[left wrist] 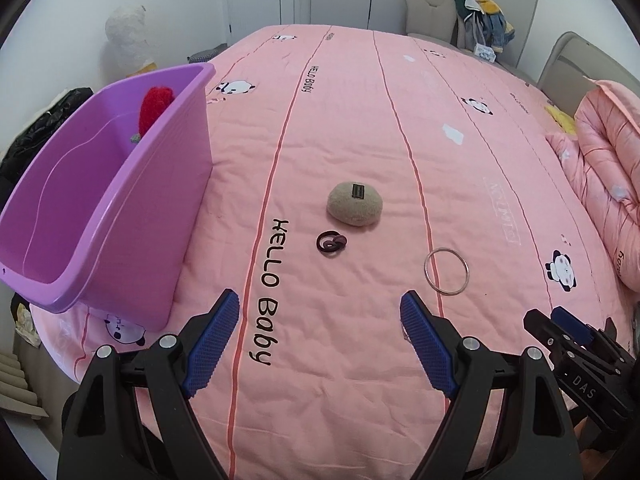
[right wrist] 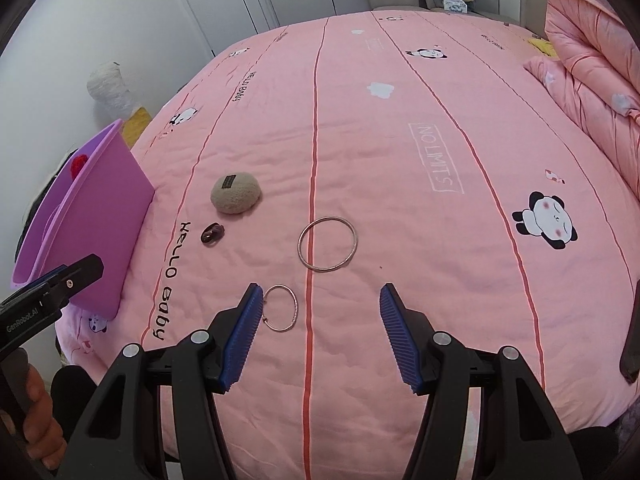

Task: Organize jewelry
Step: 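Move both open tools back over the bed toward the hair tie and bangles, then grasp the black hair tie with the left tool while the right tool grasps the silver bangle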

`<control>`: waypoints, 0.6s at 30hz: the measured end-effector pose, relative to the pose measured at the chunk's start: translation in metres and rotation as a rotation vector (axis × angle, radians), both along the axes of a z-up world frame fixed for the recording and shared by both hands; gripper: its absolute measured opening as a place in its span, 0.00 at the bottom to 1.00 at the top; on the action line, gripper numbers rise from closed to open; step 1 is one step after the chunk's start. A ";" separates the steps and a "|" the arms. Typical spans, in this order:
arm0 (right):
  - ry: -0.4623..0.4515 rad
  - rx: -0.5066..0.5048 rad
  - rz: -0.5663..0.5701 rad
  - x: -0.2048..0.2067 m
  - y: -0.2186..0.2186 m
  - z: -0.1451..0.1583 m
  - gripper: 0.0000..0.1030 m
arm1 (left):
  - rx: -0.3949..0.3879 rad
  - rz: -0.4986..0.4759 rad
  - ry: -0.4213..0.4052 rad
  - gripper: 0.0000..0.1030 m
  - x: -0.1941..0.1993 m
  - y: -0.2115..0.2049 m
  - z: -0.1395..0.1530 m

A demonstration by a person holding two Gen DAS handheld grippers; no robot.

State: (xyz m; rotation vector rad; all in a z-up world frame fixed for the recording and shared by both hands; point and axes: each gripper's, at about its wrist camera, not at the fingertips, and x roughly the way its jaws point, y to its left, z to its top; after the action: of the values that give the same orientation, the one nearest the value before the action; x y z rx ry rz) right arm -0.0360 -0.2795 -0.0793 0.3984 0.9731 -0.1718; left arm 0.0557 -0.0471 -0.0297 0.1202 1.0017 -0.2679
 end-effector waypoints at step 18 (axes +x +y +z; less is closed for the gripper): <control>0.100 0.041 0.001 0.055 -0.018 -0.068 0.67 | 0.053 0.020 0.074 0.79 0.059 -0.009 -0.074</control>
State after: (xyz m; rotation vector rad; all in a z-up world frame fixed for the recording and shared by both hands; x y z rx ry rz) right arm 0.0192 -0.2973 -0.1477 0.4306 1.0767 -0.1723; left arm 0.1146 -0.0560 -0.1042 0.1497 1.0834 -0.2291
